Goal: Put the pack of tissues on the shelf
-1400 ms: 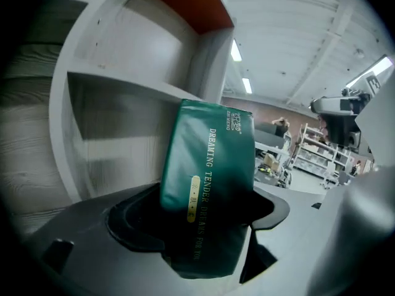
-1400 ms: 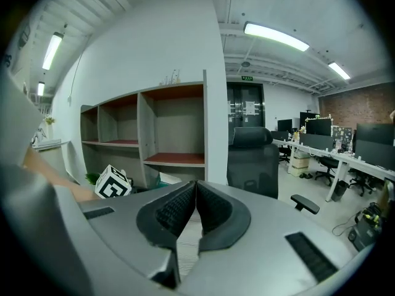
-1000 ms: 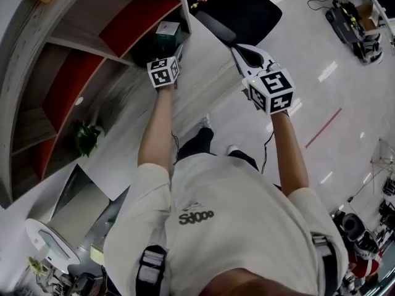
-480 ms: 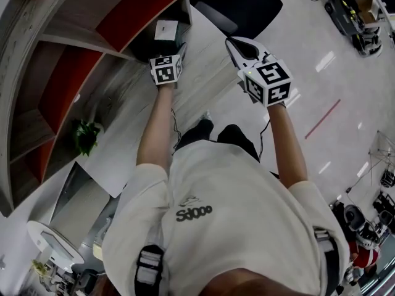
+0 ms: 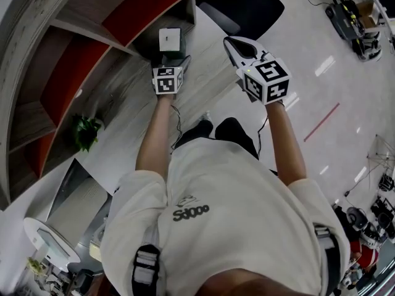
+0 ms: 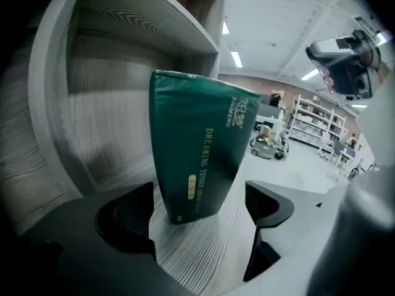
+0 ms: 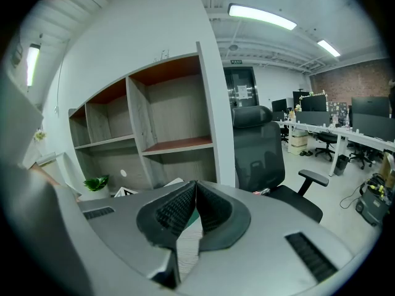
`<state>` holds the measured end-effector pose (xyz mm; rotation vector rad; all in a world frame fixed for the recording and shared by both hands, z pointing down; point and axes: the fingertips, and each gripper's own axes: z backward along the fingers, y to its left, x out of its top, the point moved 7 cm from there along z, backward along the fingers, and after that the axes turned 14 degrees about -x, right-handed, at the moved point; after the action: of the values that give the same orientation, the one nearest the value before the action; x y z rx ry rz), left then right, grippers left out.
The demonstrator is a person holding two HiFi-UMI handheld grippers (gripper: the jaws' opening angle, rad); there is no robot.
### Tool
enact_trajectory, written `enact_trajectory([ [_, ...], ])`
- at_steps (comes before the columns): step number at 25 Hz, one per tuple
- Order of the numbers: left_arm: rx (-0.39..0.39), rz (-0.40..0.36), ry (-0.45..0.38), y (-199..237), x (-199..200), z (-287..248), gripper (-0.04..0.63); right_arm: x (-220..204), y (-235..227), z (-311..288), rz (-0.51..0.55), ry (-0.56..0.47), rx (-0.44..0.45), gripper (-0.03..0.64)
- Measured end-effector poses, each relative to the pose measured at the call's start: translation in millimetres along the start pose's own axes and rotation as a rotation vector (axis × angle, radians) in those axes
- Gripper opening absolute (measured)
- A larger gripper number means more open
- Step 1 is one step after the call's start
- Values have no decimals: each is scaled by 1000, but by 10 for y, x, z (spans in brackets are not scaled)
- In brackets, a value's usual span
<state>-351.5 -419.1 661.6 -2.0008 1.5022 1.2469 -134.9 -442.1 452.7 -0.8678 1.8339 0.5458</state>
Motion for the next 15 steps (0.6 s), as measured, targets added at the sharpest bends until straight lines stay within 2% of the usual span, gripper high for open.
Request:
enact_trajectory([
  [4,-20,-25,-7,18,-23,55,445,41,39,13,18,-16,12,6],
  [6,-19,-19,-12,60,-11,70,340,47,41,14,19,-15,9,6],
  [10,-10,-8,2,115,47,0,334,13,25,8,6,-5,9,6],
  [15,18,27,-18,252,217,-189,331,11,-43,-7,15,8,-5,6],
])
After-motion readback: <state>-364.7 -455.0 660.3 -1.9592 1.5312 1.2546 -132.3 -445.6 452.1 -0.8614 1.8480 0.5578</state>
